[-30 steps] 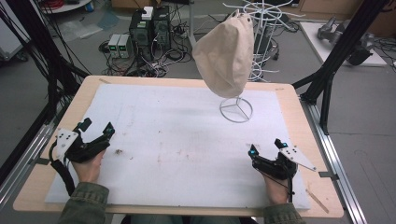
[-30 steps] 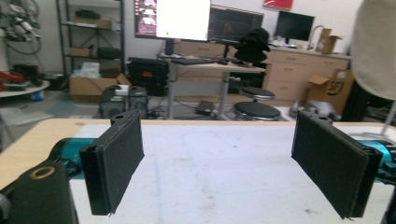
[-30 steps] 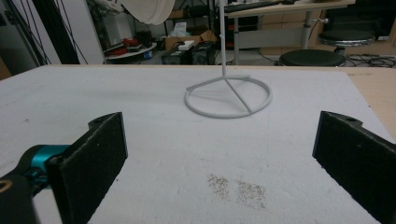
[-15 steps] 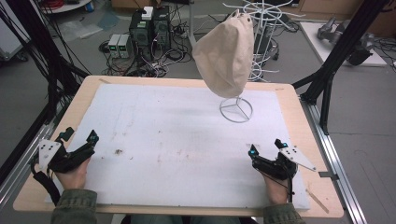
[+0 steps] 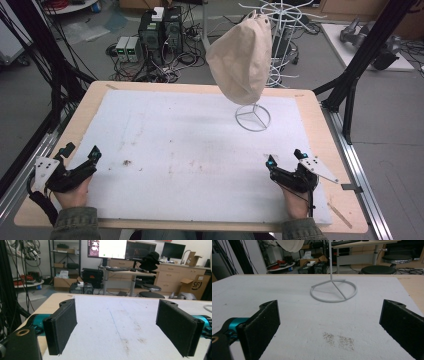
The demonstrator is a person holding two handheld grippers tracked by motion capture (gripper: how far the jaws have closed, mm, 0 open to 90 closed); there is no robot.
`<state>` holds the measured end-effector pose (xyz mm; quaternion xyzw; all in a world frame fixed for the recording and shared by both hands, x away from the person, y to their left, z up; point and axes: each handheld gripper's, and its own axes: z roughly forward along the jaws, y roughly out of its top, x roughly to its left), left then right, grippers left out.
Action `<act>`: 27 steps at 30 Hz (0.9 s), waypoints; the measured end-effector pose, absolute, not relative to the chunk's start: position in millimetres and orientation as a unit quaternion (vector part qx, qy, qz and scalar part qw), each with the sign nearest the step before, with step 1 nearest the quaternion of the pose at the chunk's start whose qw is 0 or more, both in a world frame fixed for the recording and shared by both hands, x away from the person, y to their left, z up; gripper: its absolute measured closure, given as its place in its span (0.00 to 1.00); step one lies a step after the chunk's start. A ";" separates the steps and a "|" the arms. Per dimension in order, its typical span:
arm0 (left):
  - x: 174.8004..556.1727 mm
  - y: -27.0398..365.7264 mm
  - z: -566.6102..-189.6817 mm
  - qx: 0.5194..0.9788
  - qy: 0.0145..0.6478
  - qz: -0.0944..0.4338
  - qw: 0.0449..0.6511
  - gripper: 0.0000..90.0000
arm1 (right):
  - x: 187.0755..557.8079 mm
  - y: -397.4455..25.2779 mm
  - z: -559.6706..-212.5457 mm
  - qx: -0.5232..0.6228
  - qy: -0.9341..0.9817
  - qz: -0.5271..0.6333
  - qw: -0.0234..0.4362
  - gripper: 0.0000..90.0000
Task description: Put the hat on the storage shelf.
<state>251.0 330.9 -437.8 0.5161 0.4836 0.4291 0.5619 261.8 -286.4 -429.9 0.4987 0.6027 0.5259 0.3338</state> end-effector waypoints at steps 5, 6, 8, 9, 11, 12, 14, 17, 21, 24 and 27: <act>249.1 331.1 -436.9 0.514 0.482 0.428 0.566 0.19 | 260.8 -286.8 -429.6 0.500 0.600 0.528 0.334 0.02; 248.9 331.2 -436.9 0.514 0.482 0.428 0.566 0.19 | 260.5 -286.6 -429.5 0.500 0.600 0.528 0.333 0.02; 248.4 331.6 -437.1 0.512 0.484 0.428 0.566 0.19 | 260.4 -286.5 -429.6 0.499 0.601 0.528 0.333 0.02; 248.3 331.9 -437.2 0.511 0.485 0.427 0.567 0.19 | 260.5 -286.4 -429.6 0.499 0.601 0.528 0.334 0.02; 248.3 332.2 -437.4 0.510 0.488 0.424 0.568 0.19 | 260.8 -286.0 -429.8 0.501 0.601 0.528 0.330 0.02; 248.7 332.0 -437.5 0.510 0.488 0.422 0.569 0.19 | 261.0 -286.3 -429.8 0.501 0.602 0.527 0.330 0.02; 249.8 330.4 -437.7 0.512 0.486 0.420 0.570 0.19 | 261.4 -286.4 -430.1 0.502 0.602 0.527 0.329 0.02; 251.4 327.8 -437.9 0.516 0.483 0.417 0.572 0.19 | 262.5 -287.0 -430.6 0.501 0.605 0.524 0.329 0.02; 252.2 326.5 -438.0 0.520 0.482 0.413 0.572 0.19 | 262.6 -286.6 -430.7 0.501 0.605 0.524 0.329 0.02; 252.1 327.6 -438.4 0.517 0.484 0.412 0.573 0.19 | 262.4 -286.1 -430.7 0.503 0.604 0.524 0.327 0.02; 252.0 329.0 -438.6 0.513 0.489 0.409 0.575 0.19 | 262.8 -286.0 -430.9 0.502 0.605 0.524 0.327 0.02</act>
